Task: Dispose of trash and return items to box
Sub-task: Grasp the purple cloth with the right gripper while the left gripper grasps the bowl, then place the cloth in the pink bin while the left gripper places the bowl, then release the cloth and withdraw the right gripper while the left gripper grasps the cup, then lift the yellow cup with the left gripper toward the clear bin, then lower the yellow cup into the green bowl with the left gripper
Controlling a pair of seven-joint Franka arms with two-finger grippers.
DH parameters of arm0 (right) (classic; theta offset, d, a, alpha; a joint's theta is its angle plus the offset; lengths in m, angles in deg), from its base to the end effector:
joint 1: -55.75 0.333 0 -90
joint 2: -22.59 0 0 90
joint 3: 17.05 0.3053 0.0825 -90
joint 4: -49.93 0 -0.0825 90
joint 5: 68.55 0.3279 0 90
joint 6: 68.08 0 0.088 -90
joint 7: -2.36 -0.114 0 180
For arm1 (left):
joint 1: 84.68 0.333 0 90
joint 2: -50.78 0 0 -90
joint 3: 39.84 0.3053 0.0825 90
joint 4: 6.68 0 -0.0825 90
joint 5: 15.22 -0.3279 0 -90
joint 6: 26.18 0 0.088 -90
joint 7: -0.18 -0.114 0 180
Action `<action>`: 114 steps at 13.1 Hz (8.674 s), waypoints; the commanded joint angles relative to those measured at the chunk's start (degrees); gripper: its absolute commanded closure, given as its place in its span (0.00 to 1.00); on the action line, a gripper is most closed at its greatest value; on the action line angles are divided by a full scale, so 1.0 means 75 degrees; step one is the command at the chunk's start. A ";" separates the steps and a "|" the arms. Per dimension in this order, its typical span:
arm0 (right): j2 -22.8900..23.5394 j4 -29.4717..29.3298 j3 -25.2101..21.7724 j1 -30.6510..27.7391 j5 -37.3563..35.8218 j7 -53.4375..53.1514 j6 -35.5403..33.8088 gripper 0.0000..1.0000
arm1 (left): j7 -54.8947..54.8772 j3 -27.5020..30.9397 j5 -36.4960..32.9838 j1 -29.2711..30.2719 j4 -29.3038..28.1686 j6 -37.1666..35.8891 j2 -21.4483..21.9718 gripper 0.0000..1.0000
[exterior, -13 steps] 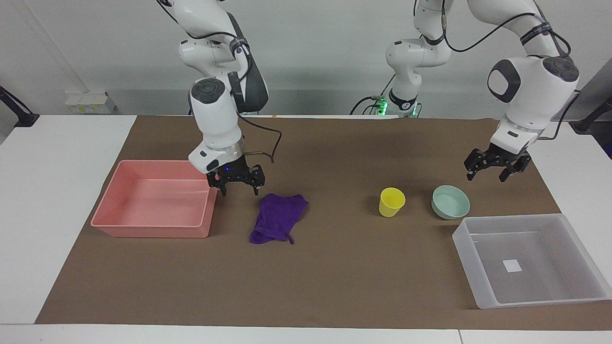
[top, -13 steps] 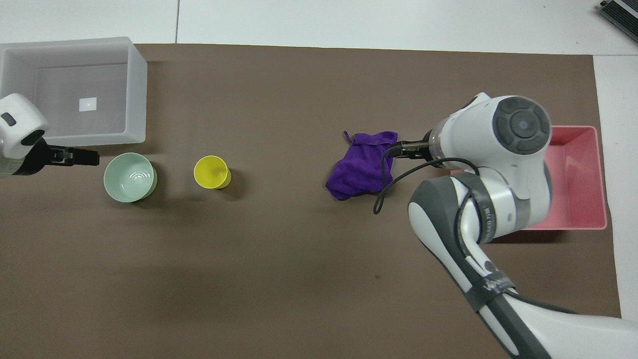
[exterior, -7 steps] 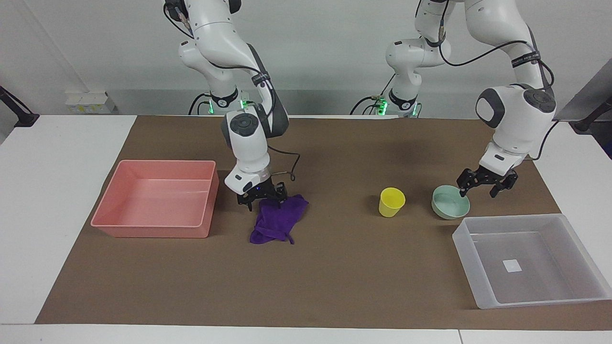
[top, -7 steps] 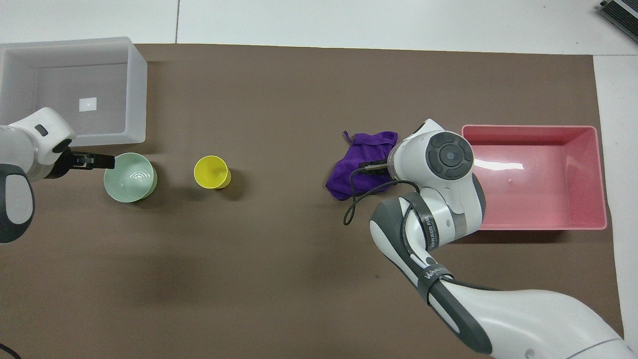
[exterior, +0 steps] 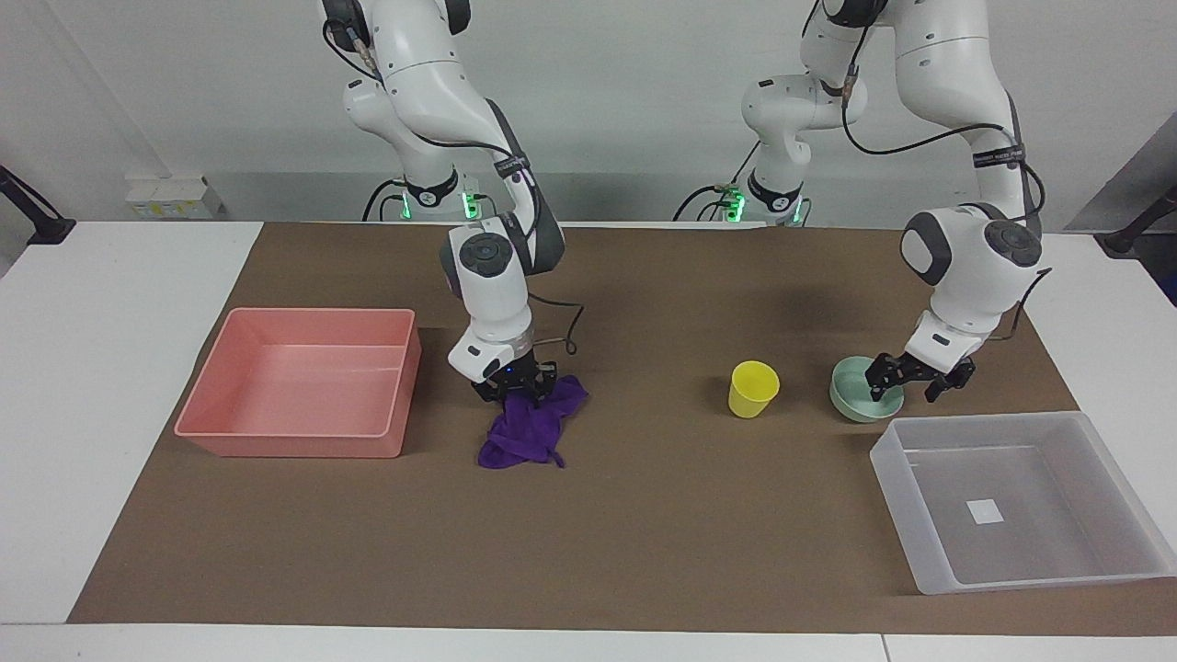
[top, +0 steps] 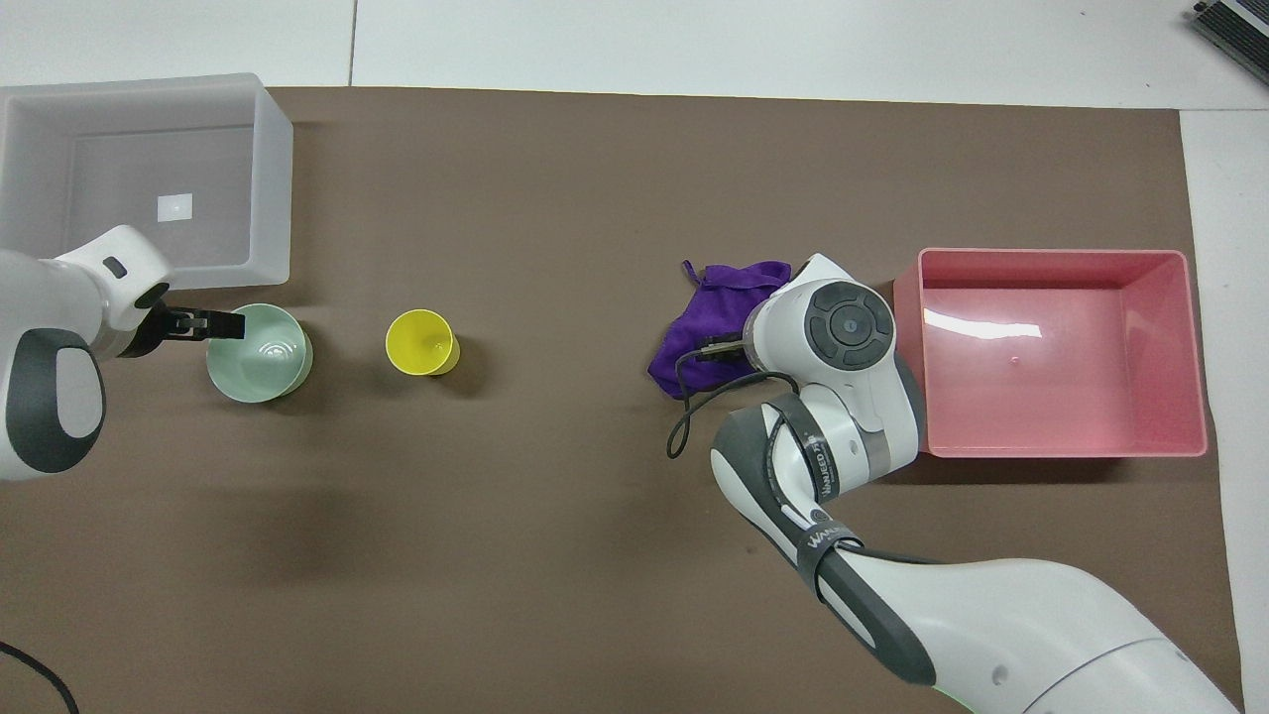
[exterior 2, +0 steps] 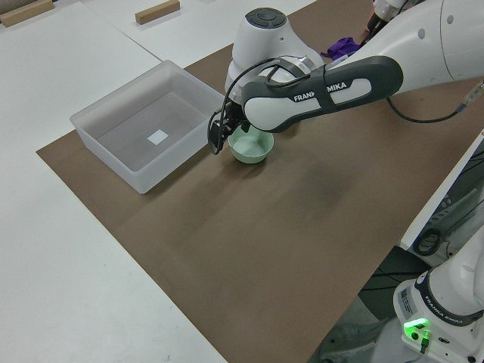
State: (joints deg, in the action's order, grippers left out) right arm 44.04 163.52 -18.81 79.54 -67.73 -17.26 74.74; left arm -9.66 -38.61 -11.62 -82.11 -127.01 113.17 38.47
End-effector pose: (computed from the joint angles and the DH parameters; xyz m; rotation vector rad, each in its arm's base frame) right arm 0.5383 0.2189 0.3123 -3.0881 -0.0527 -0.1975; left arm 0.5424 0.0352 0.3494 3.1095 -0.0947 0.1885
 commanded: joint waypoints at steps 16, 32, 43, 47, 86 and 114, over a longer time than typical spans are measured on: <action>-0.3364 -0.0216 -0.0059 -0.2054 -0.0624 0.0874 -0.3398 1.00 | -0.0048 -0.0035 0.0316 0.0230 0.2294 -0.1577 0.0096 1.00; -0.1946 0.1753 -0.0047 -0.3969 0.0419 0.3413 -0.0480 0.56 | -0.0048 -0.0047 0.0246 0.0898 0.5957 -0.0594 -0.3562 1.00; -0.3105 -0.0213 0.0129 -0.3396 0.0103 0.2197 -0.3334 0.00 | -0.0059 -0.0035 0.0211 0.0630 0.5089 -0.1645 -0.2066 0.00; -0.3258 -0.1630 0.0106 -0.3441 0.0114 0.1620 -0.5349 0.00 | -0.0001 -0.0035 0.0211 -0.0037 0.2784 -0.1694 -0.0098 0.00; -0.3645 -0.2630 0.0129 -0.3559 -0.0214 0.1901 -0.7241 0.00 | 0.1406 -0.0105 0.0246 0.0510 0.6186 -0.1413 -0.2610 1.00; -0.3563 -0.2735 0.0106 -0.3641 0.0115 0.1585 -0.7335 0.00 | -0.0997 -0.0082 0.0178 -0.0108 0.2431 -0.1002 0.0137 0.00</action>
State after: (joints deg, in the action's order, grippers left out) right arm 17.93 142.77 -18.19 53.05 -67.79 -4.31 20.71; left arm -16.01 -40.08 -8.66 -80.83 -98.90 105.48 31.45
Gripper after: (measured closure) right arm 0.000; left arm 0.000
